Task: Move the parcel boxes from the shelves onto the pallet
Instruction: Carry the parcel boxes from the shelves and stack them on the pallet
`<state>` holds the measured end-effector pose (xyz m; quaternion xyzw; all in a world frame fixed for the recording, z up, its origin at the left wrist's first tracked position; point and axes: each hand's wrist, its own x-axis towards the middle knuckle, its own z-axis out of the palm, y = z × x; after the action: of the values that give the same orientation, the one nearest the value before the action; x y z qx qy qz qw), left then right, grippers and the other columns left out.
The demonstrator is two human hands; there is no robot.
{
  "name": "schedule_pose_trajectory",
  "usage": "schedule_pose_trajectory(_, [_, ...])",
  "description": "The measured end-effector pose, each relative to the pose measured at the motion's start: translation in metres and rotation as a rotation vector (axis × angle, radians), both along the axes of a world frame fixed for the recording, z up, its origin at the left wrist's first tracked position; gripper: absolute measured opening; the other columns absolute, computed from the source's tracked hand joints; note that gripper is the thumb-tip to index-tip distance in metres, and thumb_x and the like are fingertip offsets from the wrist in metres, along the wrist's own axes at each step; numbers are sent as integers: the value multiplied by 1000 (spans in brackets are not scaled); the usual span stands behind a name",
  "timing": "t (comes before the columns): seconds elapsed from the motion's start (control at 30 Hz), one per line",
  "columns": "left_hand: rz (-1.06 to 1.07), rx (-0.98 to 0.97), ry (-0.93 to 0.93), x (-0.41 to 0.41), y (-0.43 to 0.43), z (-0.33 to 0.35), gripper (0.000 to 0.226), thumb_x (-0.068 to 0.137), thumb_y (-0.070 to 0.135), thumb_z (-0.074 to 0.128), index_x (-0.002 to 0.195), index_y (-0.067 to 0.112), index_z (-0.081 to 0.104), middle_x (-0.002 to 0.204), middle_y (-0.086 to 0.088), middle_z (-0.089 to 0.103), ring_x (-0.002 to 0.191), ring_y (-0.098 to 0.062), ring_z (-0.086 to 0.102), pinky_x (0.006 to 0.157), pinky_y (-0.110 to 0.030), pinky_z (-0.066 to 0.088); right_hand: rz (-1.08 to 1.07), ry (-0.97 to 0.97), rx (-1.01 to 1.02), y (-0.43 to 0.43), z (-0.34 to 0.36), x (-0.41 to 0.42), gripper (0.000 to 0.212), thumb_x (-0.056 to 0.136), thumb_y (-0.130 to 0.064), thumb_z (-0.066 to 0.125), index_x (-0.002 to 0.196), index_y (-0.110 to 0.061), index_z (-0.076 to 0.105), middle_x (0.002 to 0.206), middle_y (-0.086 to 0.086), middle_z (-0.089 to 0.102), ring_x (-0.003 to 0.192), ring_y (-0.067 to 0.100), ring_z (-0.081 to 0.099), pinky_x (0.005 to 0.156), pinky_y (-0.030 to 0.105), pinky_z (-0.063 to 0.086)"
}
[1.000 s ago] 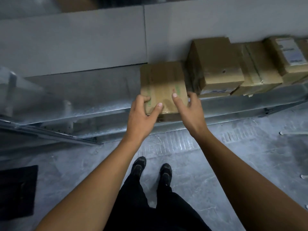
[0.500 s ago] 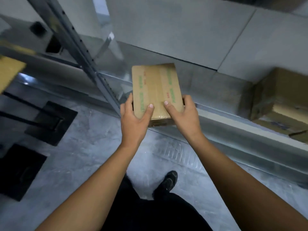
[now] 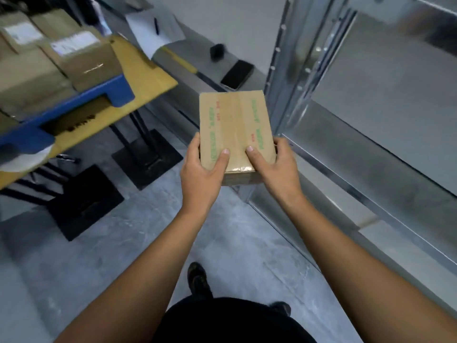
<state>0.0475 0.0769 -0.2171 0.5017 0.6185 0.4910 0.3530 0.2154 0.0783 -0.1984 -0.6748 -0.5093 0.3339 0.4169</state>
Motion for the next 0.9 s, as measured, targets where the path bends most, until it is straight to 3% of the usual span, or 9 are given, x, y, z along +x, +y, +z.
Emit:
schedule_pose_trajectory(0.3, [219, -9, -35, -148, 56, 17, 77, 90, 50, 73, 157, 28, 41, 147, 8, 57, 133, -9, 57, 108, -41, 52, 219, -2, 40, 89, 20, -150, 47, 90, -54, 75, 127, -32, 55, 130, -3, 62, 118, 11, 62, 101, 38, 54])
schedule_pose_trajectory(0.57, [371, 22, -27, -217, 121, 24, 65, 90, 49, 72, 148, 35, 47, 135, 16, 63, 119, 3, 61, 98, -29, 55, 343, 56, 35, 181, 22, -228, 64, 86, -56, 76, 136, -22, 56, 134, 1, 62, 122, 15, 63, 104, 44, 54])
schedule_pose_trajectory(0.9, [487, 11, 27, -284, 262, 44, 72, 93, 45, 73, 155, 27, 42, 139, 9, 62, 121, -3, 62, 104, -37, 54, 468, 199, 18, 343, 27, -305, 72, 83, -59, 75, 142, -24, 52, 138, 2, 61, 124, 16, 64, 106, 43, 54])
